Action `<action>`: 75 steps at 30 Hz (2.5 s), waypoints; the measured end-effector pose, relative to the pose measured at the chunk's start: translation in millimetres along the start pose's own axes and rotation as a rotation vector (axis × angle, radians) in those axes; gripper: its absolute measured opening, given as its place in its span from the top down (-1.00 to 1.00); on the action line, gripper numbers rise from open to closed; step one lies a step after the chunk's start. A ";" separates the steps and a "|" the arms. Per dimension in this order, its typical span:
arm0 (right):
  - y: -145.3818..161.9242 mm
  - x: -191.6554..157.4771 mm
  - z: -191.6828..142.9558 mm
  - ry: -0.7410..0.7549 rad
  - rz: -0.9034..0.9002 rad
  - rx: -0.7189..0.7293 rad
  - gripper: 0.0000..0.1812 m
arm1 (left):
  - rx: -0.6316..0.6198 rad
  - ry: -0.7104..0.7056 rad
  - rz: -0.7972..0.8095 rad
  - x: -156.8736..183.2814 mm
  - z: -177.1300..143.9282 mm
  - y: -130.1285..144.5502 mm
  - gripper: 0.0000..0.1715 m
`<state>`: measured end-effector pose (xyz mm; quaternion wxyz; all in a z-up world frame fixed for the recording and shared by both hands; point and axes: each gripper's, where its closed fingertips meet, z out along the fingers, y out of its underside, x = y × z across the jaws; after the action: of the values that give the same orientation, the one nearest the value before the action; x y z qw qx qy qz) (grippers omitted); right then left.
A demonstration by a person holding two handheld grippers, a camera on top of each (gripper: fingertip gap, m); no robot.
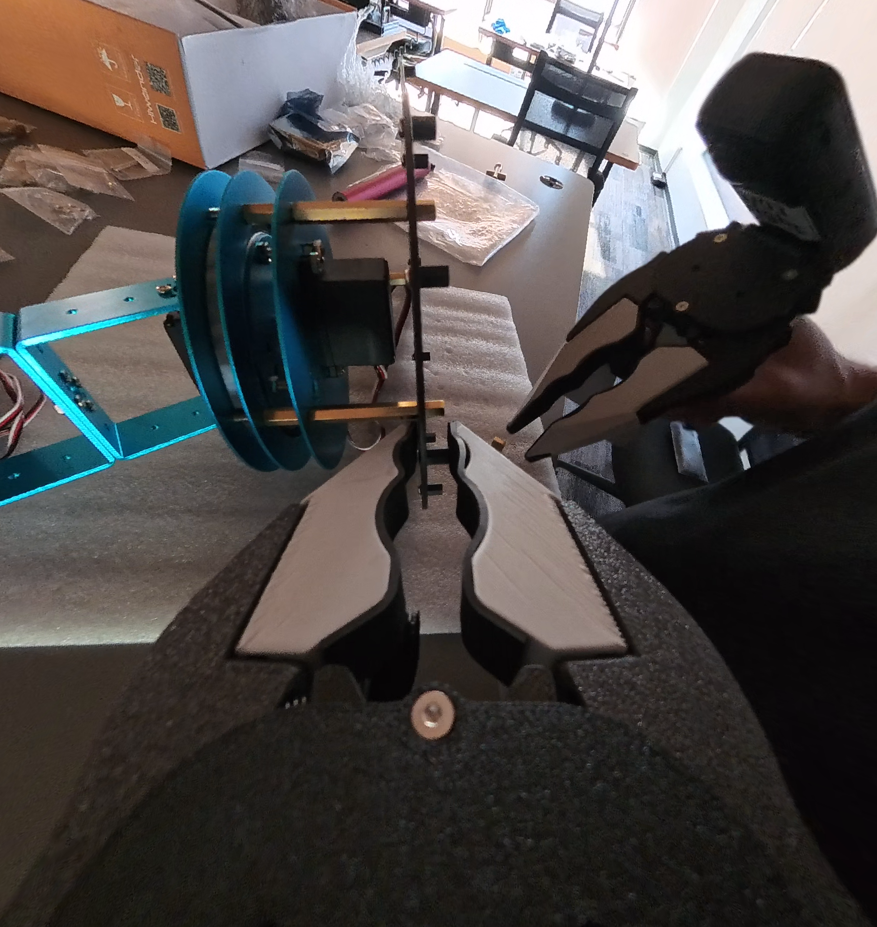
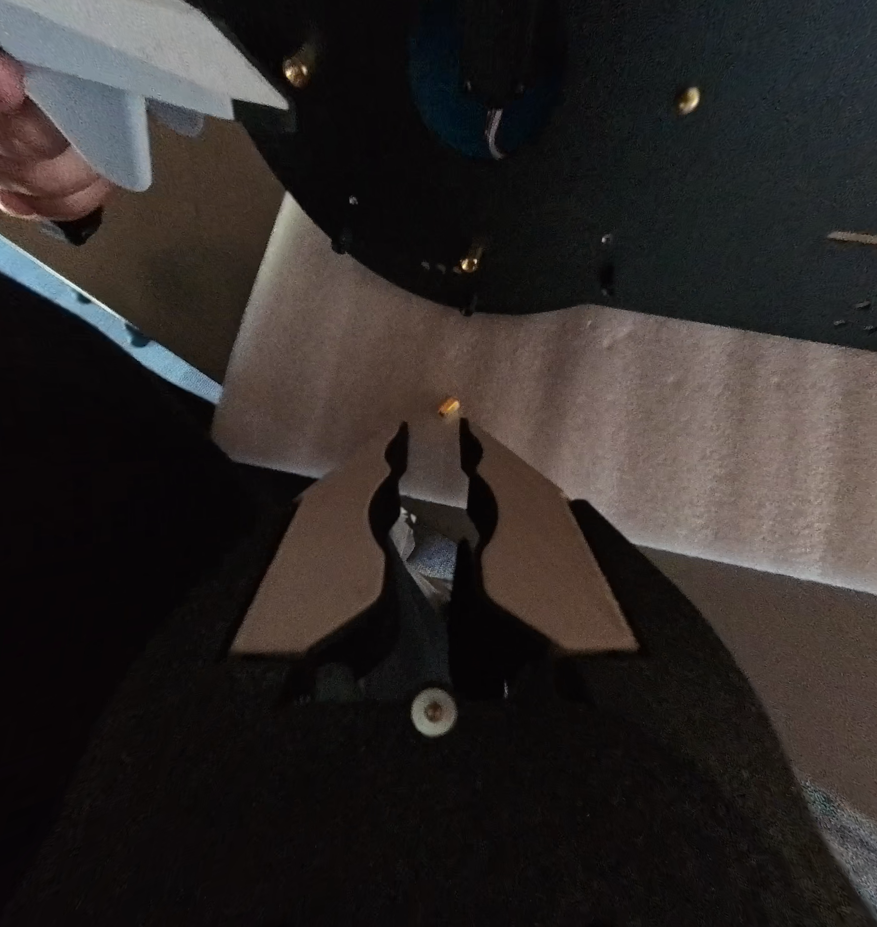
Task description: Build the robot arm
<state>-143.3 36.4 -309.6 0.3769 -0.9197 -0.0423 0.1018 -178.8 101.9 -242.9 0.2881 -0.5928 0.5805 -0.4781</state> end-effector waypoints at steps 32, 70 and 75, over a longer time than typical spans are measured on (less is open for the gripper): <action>-3.9 7.5 9.7 0.241 0.162 0.294 0.94 | -0.060 0.000 0.034 0.0 -0.4 2.5 0.87; -92.9 59.8 -10.2 -0.008 0.565 0.275 0.94 | -0.049 0.009 0.056 0.3 0.4 2.4 0.88; -94.1 59.4 -11.0 -0.200 0.875 0.359 0.94 | -0.044 0.014 0.063 0.4 0.5 2.2 0.88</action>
<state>-83.0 105.1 -245.1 0.4455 -0.7572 0.3308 0.3444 -179.4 101.0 -244.9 0.2858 -0.5772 0.6113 -0.4599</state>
